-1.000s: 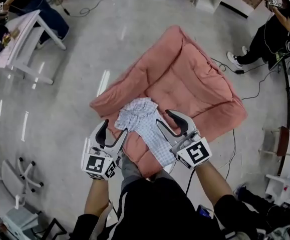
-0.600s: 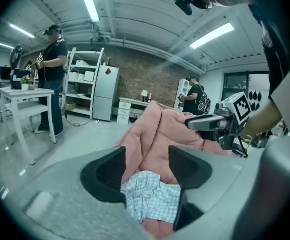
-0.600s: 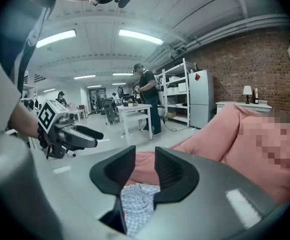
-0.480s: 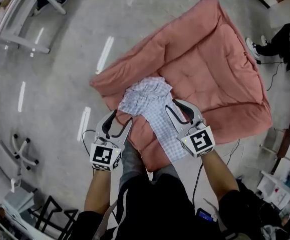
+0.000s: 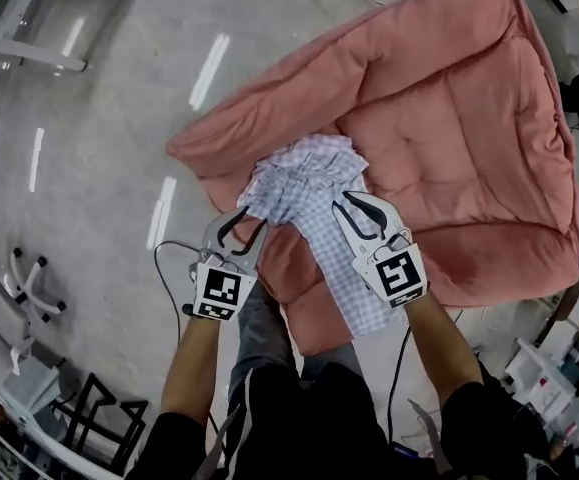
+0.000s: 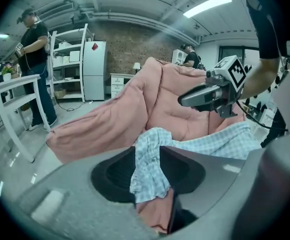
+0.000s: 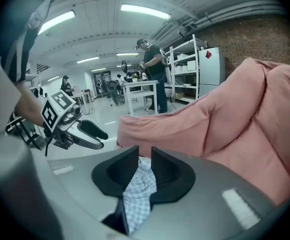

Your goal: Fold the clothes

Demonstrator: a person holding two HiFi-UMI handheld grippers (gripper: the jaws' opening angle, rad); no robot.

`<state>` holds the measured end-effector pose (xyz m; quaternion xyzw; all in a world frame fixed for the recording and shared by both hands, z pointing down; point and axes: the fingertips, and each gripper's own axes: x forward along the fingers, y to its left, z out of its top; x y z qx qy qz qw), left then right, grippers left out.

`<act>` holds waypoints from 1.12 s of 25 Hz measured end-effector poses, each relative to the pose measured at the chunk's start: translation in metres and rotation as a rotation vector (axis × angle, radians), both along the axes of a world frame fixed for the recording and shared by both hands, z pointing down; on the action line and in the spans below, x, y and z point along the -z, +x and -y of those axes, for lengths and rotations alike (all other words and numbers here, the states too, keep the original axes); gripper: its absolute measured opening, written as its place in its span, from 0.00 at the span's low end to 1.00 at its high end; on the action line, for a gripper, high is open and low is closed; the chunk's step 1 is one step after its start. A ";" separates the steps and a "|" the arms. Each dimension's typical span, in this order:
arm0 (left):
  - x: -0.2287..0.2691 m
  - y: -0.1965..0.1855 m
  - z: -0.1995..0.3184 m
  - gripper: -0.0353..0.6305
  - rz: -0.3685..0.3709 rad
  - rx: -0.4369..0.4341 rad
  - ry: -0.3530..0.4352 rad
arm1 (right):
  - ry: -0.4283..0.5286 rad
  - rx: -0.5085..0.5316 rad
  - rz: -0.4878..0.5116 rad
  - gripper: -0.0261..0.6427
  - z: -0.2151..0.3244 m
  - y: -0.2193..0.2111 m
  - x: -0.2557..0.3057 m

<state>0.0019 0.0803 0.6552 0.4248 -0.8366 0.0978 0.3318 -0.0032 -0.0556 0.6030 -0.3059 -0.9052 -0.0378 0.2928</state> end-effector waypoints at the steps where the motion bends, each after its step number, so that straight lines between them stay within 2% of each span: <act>1: -0.013 0.000 -0.001 0.29 -0.009 -0.013 -0.018 | -0.002 -0.003 -0.011 0.17 -0.001 -0.001 -0.008; 10: -0.103 0.008 -0.005 0.29 -0.063 -0.147 -0.166 | -0.025 -0.042 -0.078 0.17 -0.001 0.003 -0.057; 16: -0.138 0.012 -0.005 0.25 -0.113 -0.225 -0.226 | -0.050 -0.090 -0.107 0.16 0.000 0.004 -0.060; 20: -0.153 0.010 -0.003 0.24 -0.148 -0.253 -0.263 | -0.028 -0.116 -0.117 0.15 0.011 0.002 -0.064; 23: -0.162 0.015 -0.008 0.29 -0.168 -0.289 -0.322 | -0.023 -0.137 -0.153 0.14 0.014 0.009 -0.068; 25: -0.170 0.019 -0.011 0.36 -0.182 -0.319 -0.356 | -0.035 -0.136 -0.155 0.14 0.012 0.010 -0.071; 28: -0.176 0.021 -0.014 0.37 -0.180 -0.345 -0.383 | -0.048 -0.134 -0.148 0.14 0.009 0.009 -0.077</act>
